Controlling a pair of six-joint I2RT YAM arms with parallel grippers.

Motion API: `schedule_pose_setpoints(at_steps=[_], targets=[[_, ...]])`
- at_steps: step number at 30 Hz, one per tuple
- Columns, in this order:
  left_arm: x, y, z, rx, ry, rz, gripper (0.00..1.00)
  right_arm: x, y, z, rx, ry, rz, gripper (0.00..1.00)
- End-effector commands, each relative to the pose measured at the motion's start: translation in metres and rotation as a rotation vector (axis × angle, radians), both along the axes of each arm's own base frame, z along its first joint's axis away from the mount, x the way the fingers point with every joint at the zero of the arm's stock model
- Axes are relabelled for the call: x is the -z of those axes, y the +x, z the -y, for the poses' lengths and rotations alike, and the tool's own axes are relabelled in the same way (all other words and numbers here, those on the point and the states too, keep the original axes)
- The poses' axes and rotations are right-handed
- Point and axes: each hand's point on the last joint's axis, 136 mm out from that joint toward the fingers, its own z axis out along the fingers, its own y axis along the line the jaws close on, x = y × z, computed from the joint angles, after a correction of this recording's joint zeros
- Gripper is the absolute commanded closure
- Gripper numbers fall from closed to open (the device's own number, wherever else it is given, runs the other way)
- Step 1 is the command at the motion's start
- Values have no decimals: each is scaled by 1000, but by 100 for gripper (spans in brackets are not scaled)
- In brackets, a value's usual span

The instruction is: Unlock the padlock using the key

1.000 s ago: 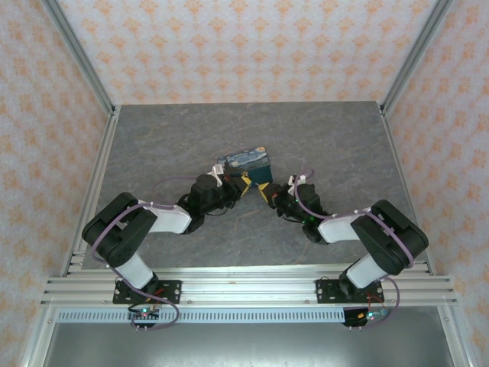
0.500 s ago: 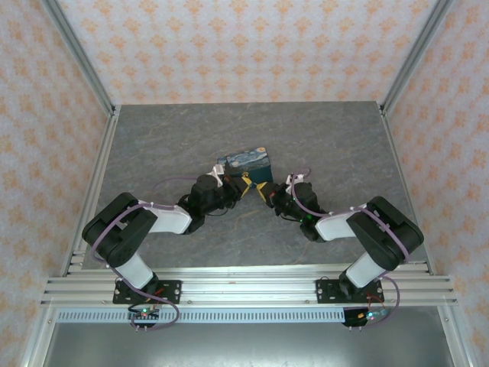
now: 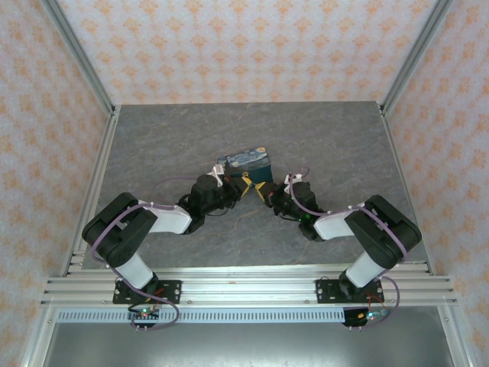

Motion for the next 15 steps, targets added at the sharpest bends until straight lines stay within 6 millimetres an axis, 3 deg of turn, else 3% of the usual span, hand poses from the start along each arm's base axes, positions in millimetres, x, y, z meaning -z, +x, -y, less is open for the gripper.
schedule_pose_setpoints(at_steps=[1,15], targets=[[-14,3,4,-4,-15,34,100,-15,6,-7,-3,31,32,100],[-10,2,7,6,-1,32,100,-34,6,-11,-27,49,75,100]])
